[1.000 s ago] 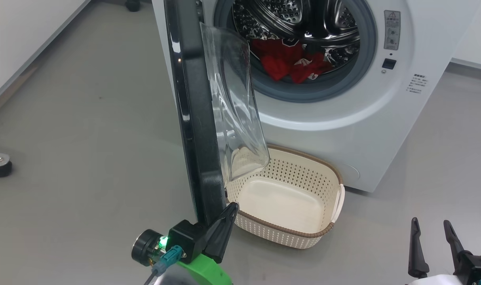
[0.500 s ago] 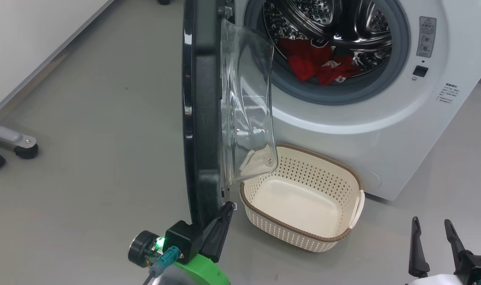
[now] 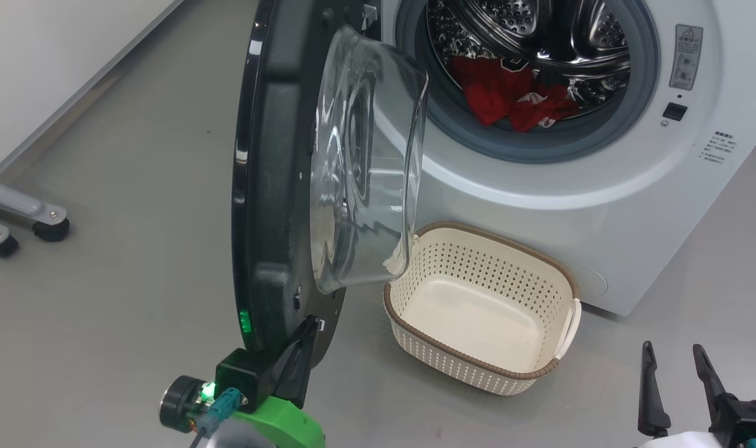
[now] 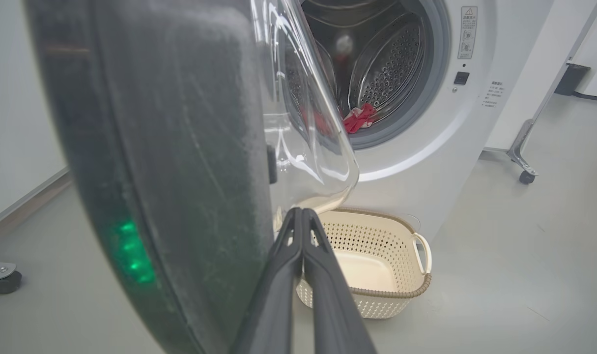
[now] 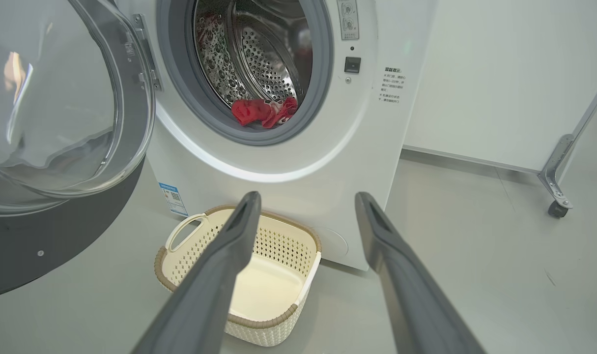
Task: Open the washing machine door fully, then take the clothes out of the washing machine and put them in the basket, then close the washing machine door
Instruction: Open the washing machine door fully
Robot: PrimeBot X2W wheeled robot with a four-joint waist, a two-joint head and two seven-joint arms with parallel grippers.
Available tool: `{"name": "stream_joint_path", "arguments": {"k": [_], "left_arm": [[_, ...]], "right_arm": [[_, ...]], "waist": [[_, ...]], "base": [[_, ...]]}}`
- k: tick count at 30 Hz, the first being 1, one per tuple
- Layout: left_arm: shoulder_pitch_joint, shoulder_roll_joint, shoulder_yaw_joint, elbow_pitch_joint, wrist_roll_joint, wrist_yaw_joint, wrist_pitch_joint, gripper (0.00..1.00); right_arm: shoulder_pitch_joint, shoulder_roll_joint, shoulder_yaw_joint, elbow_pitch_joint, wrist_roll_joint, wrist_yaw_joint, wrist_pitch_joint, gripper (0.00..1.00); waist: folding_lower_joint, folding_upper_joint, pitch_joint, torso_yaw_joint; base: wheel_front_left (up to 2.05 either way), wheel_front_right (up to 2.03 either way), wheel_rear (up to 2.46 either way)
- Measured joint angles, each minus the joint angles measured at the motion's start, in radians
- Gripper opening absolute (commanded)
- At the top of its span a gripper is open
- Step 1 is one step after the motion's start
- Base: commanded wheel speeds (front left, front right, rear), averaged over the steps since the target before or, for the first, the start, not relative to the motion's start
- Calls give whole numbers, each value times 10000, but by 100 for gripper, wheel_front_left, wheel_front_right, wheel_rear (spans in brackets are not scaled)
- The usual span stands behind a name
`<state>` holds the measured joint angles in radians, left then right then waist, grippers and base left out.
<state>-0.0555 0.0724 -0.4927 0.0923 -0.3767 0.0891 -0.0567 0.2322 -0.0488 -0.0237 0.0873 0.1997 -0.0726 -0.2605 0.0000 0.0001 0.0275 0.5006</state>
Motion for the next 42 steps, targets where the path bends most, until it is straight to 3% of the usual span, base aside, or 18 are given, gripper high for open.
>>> {"name": "stream_joint_path", "arguments": {"k": [13, 42], "left_arm": [[-29, 391, 1181, 320, 96, 148, -211, 0], [-1289, 393, 3793, 1994, -31, 215, -825, 0]], "right_arm": [[-33, 35, 15, -12, -19, 13, 0, 100], [-461, -198, -38, -100, -199, 274, 0, 100]], "waist": [[0, 0, 188, -115], [0, 0, 1071, -365]], "base": [[0, 0, 0], [0, 0, 0]]}}
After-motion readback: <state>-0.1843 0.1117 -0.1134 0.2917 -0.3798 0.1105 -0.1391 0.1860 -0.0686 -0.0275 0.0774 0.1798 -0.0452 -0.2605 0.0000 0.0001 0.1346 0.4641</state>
